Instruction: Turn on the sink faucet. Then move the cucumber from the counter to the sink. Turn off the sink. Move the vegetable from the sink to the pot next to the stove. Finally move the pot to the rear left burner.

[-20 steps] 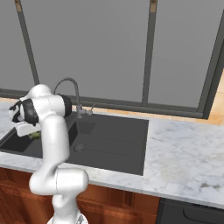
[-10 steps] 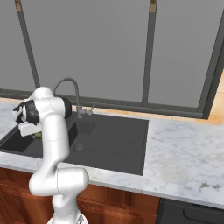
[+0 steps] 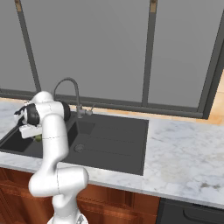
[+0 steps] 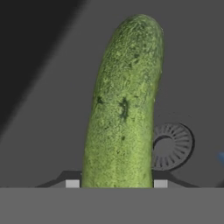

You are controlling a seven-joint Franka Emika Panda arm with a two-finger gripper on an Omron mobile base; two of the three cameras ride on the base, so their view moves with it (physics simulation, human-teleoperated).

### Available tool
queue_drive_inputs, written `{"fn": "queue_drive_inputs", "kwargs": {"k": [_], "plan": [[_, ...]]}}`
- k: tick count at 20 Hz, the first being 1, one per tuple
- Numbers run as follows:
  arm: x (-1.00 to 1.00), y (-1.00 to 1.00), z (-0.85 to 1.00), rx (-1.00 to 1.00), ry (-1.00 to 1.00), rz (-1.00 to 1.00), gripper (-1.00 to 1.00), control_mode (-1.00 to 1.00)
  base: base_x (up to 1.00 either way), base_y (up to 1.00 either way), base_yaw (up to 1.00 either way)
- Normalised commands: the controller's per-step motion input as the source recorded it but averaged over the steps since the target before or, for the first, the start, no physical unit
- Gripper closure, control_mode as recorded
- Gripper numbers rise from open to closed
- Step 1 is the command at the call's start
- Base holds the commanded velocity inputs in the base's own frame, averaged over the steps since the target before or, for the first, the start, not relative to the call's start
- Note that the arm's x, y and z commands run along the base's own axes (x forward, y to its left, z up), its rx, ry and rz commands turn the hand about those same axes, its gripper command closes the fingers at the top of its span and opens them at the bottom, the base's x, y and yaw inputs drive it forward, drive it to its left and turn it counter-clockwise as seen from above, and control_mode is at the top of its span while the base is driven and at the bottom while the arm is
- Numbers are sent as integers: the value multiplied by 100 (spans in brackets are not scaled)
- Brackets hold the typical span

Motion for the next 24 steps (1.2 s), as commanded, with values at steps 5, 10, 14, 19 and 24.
{"fn": "queue_drive_inputs", "kwargs": {"k": [5, 10, 14, 19, 24], "plan": [[26, 16, -41, -7, 0, -10, 100, -100, 0, 0, 0], [27, 15, -43, -8, 0, -9, 100, -100, 0, 0, 0], [26, 8, -38, -6, 0, -8, 100, -100, 0, 0, 0], [22, 5, -38, -3, -2, -5, 100, -100, 0, 0, 0], [3, 0, -49, 0, -7, -4, 100, -100, 0, 0, 0]]}}
